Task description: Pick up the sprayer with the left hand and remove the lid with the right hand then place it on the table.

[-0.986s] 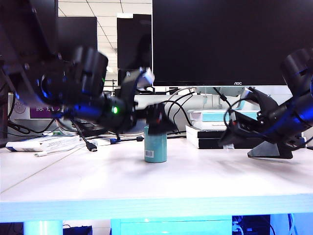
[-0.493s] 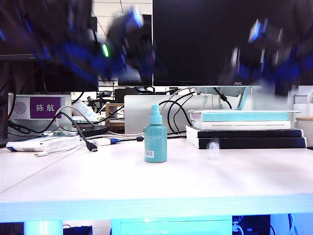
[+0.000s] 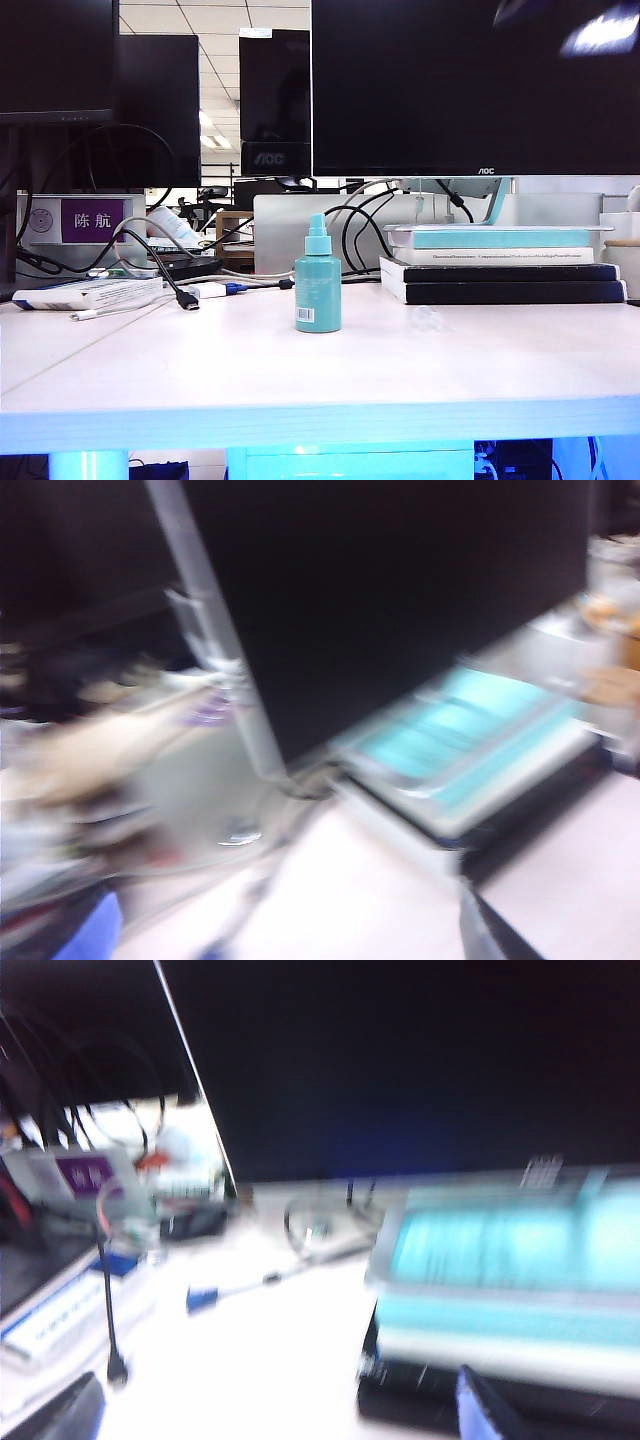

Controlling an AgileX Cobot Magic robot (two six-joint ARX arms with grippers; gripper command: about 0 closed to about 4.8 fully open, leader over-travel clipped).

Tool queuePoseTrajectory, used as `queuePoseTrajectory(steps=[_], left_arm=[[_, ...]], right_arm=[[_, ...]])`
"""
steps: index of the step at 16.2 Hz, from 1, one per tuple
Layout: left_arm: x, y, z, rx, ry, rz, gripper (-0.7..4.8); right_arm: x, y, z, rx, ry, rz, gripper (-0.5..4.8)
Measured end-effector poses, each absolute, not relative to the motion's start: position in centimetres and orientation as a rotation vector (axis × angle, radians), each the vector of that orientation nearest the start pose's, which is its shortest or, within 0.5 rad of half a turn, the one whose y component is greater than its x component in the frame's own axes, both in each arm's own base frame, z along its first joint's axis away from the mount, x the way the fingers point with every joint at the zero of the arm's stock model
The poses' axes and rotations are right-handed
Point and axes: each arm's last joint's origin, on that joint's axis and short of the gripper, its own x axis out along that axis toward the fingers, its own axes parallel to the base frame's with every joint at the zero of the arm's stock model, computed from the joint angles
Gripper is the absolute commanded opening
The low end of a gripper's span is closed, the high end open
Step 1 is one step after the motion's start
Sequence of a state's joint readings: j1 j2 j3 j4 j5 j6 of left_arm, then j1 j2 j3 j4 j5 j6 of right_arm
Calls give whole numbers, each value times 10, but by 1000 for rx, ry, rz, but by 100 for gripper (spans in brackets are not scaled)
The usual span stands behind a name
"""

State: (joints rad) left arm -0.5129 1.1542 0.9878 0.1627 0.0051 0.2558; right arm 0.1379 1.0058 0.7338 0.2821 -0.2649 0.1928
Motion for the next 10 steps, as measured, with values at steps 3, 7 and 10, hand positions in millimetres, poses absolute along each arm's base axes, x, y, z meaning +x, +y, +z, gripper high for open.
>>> queuePoseTrajectory(steps=[3, 7, 10], left_arm=[[165, -88, 398, 286, -180, -342, 479], [107, -51, 386, 345, -243, -201, 479], [91, -41, 333, 377, -85, -169, 307]], right_arm=[[168, 28, 354, 108, -142, 307, 479], [113, 16, 354, 83, -152, 154, 437], [89, 12, 326, 89, -162, 146, 114]])
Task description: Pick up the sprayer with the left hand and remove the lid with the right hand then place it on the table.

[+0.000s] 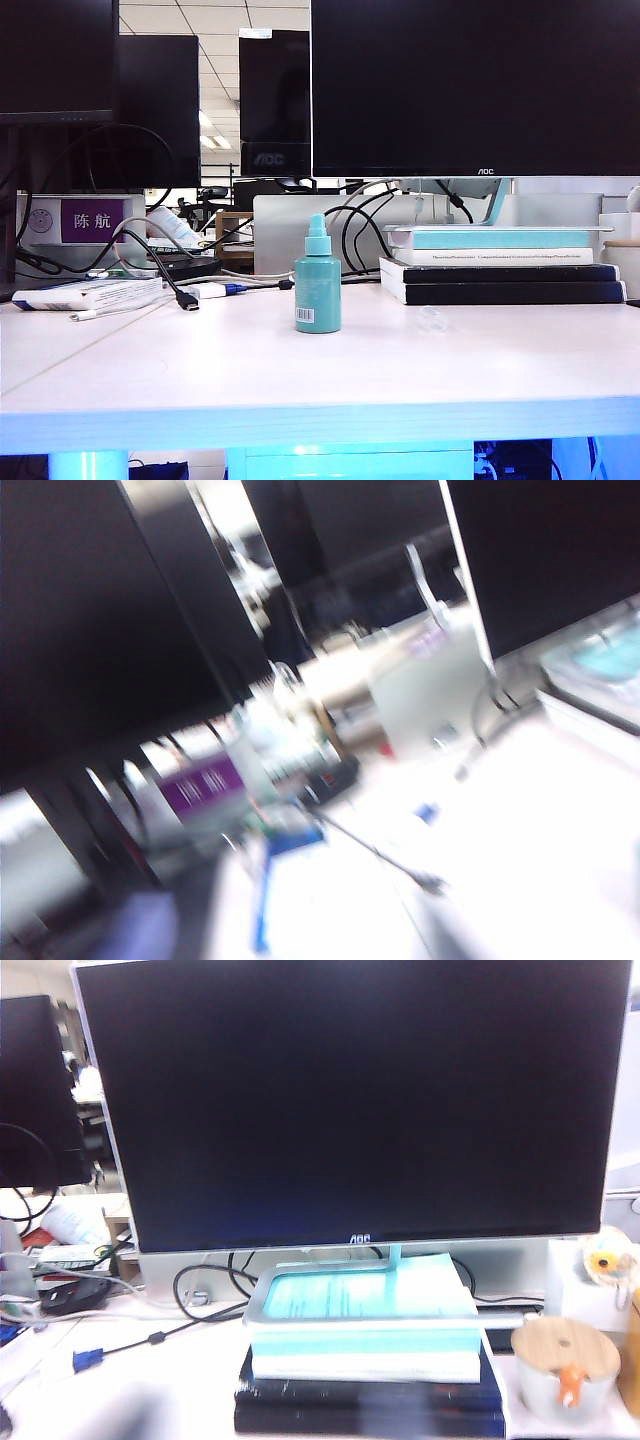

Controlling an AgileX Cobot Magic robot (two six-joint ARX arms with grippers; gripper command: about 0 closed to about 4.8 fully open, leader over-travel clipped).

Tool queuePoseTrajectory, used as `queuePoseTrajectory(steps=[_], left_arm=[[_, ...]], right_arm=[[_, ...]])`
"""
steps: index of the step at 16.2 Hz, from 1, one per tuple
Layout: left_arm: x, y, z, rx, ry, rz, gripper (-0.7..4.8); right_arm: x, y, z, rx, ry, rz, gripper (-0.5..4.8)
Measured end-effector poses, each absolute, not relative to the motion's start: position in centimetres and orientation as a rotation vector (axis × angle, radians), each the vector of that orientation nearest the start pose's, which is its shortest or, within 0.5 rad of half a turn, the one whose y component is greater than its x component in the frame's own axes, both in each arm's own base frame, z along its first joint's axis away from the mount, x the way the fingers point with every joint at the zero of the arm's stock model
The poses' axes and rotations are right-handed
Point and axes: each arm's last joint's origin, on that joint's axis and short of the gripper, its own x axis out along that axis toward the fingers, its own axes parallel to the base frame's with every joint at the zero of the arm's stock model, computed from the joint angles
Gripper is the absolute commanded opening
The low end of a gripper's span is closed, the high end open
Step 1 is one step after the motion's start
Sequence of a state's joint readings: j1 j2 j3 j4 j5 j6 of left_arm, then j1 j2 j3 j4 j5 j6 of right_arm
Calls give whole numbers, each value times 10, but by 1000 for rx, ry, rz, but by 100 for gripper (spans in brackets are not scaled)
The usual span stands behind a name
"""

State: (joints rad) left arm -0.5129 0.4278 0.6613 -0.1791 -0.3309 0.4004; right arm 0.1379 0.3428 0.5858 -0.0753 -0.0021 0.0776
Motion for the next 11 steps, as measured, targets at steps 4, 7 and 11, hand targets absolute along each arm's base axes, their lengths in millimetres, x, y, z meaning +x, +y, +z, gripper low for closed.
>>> queuePoseTrajectory(steps=[4, 7, 11], left_arm=[[93, -42, 279, 309, 25, -186, 231], [104, -48, 236, 270, 47, -208, 200], [108, -52, 206, 226, -49, -233, 115]], right_arm=[[87, 12, 253, 155, -91, 148, 111], [97, 14, 195, 236, -66, 149, 112], [101, 14, 173, 231, -43, 146, 116]])
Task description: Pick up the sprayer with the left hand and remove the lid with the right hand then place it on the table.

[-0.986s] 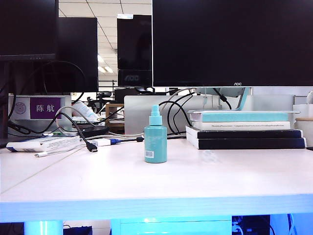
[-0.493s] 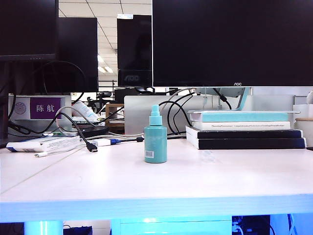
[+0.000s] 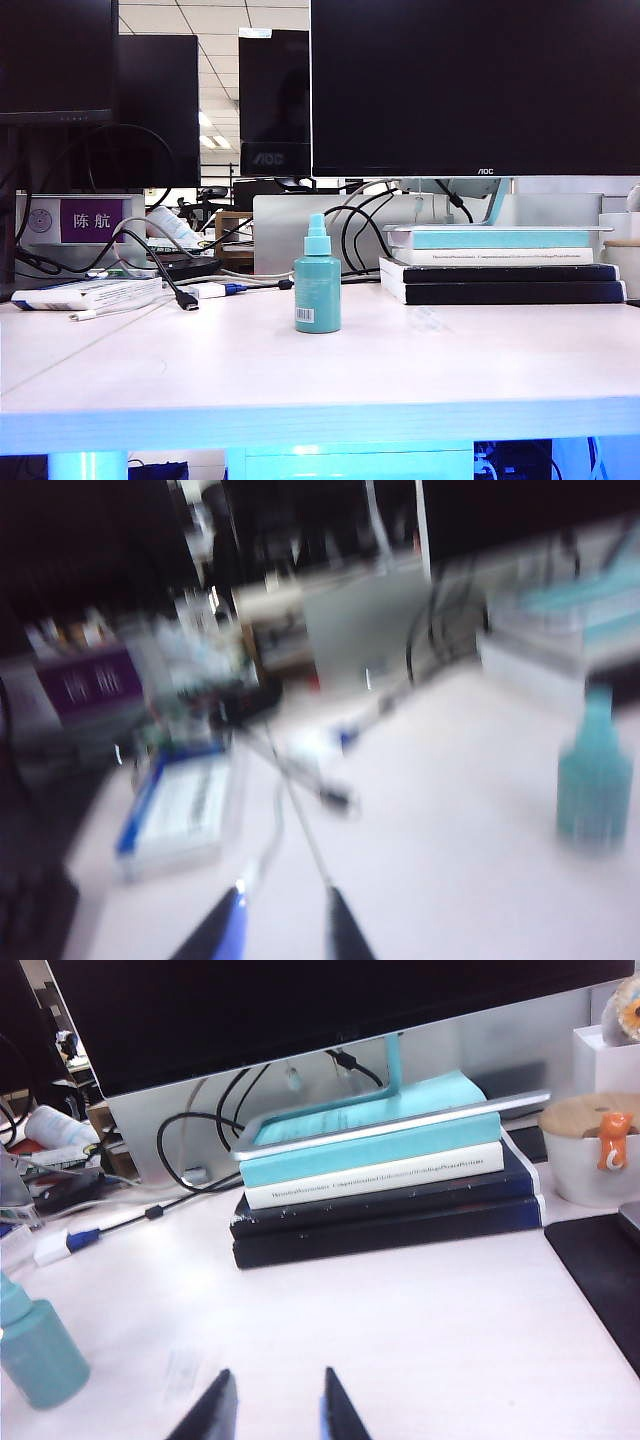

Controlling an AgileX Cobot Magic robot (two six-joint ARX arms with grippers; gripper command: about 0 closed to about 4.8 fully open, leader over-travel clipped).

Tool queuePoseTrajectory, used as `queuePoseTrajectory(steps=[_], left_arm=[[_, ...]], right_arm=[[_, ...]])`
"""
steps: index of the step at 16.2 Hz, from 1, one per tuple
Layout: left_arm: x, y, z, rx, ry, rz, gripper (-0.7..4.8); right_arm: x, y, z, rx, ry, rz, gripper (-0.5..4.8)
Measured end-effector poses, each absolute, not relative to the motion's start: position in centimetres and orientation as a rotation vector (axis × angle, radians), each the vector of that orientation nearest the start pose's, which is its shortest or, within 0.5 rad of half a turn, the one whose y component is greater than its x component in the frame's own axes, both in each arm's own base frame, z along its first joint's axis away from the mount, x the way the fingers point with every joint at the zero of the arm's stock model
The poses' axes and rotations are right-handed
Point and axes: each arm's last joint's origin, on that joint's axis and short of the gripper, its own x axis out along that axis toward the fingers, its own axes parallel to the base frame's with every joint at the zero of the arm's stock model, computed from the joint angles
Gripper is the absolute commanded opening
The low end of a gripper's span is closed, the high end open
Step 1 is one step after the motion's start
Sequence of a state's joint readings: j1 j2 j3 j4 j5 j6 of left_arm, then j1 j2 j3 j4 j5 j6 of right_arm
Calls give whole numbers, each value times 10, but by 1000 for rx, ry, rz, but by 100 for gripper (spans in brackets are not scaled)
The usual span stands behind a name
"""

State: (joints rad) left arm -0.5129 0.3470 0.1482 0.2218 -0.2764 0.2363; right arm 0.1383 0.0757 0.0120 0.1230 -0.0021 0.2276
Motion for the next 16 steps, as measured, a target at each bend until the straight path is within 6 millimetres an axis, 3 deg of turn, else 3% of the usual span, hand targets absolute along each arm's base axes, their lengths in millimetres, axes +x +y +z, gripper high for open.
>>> queuePoseTrajectory(steps=[2, 13, 16], left_arm=[[108, -53, 186, 270, 16, -272, 114], [104, -48, 179, 214, -4, -205, 115], [98, -46, 157, 247, 79, -227, 115]], right_arm=[[101, 14, 167, 207, 22, 139, 116], [101, 13, 162, 206, 72, 85, 123], [100, 13, 161, 206, 74, 85, 123]])
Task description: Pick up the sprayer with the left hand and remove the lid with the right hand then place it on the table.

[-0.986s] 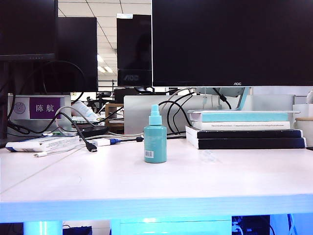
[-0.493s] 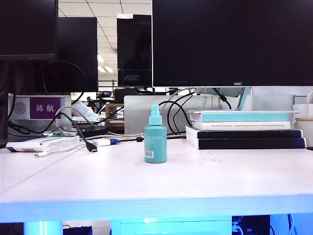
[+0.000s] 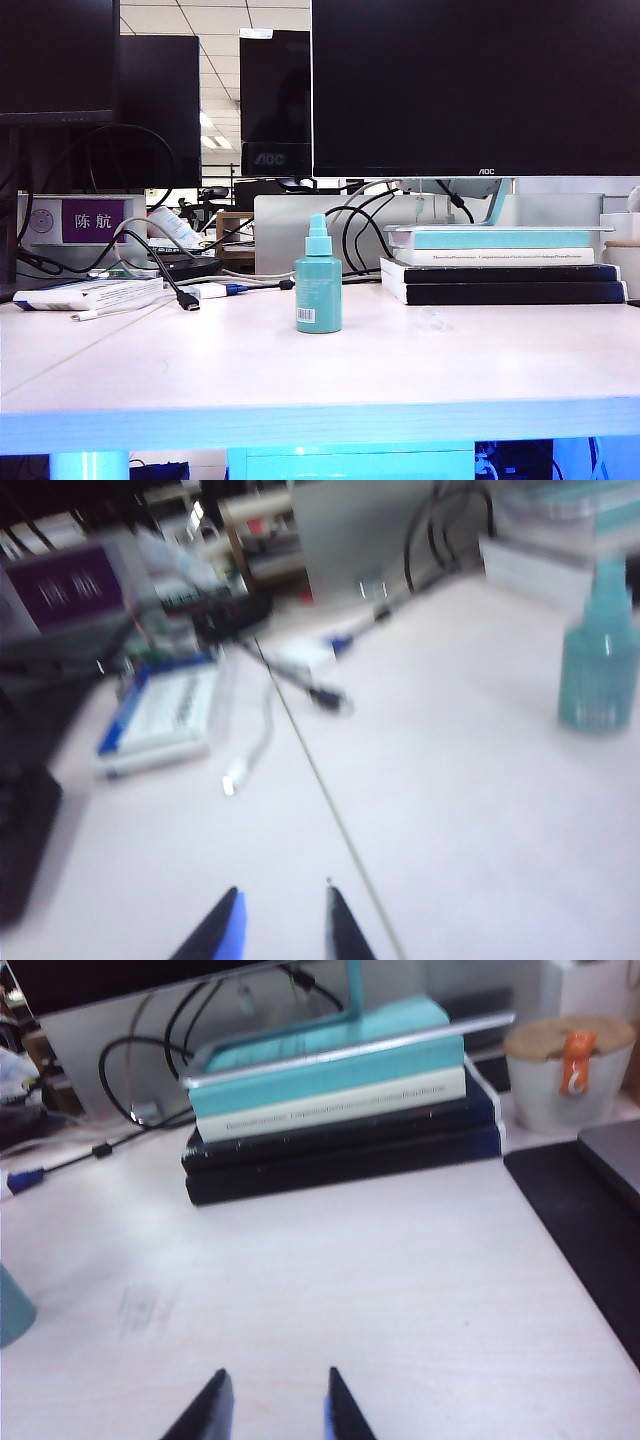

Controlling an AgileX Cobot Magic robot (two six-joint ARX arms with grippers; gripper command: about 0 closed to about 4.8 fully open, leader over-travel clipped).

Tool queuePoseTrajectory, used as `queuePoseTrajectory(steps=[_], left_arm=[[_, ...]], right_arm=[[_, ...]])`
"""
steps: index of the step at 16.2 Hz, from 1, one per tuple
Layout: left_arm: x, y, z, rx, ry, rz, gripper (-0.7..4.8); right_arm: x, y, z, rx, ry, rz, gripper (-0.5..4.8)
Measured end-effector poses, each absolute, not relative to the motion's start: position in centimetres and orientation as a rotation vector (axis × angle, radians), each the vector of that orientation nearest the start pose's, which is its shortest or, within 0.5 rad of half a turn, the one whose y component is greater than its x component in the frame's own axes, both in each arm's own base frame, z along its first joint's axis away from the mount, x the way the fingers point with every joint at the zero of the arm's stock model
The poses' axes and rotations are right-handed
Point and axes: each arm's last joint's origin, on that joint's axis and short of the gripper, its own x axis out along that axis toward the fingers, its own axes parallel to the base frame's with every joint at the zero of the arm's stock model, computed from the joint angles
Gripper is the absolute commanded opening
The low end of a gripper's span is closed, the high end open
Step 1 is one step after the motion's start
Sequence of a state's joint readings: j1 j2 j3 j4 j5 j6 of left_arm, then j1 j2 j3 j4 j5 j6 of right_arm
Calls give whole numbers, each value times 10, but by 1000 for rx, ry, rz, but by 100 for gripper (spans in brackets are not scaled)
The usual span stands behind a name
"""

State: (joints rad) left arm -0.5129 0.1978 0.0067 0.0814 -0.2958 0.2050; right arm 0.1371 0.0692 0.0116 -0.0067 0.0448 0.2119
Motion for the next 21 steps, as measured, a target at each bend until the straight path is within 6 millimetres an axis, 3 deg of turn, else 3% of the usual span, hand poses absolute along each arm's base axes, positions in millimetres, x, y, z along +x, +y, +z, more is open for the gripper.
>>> queuePoseTrajectory(steps=[3, 8, 12, 13, 15, 16, 18, 21], left_arm=[[96, -44, 152, 269, 130, -231, 115], [92, -29, 163, 213, 15, -143, 116], [97, -2, 164, 207, 26, 98, 116], [96, 15, 164, 204, 44, 266, 116], [95, 20, 164, 203, 49, 316, 116], [96, 14, 165, 204, 14, 66, 116], [96, 10, 169, 213, -44, -71, 116], [96, 10, 170, 216, -58, -67, 116]], right_arm=[[100, 12, 161, 206, 71, 80, 123], [96, 11, 167, 213, -2, 84, 123], [97, 7, 166, 212, 7, 72, 123], [97, 6, 166, 212, 14, 74, 123], [97, 6, 165, 212, 24, 77, 123], [97, 8, 164, 213, 40, 130, 123], [97, 8, 164, 212, 41, 135, 123], [97, 8, 164, 212, 40, 132, 123]])
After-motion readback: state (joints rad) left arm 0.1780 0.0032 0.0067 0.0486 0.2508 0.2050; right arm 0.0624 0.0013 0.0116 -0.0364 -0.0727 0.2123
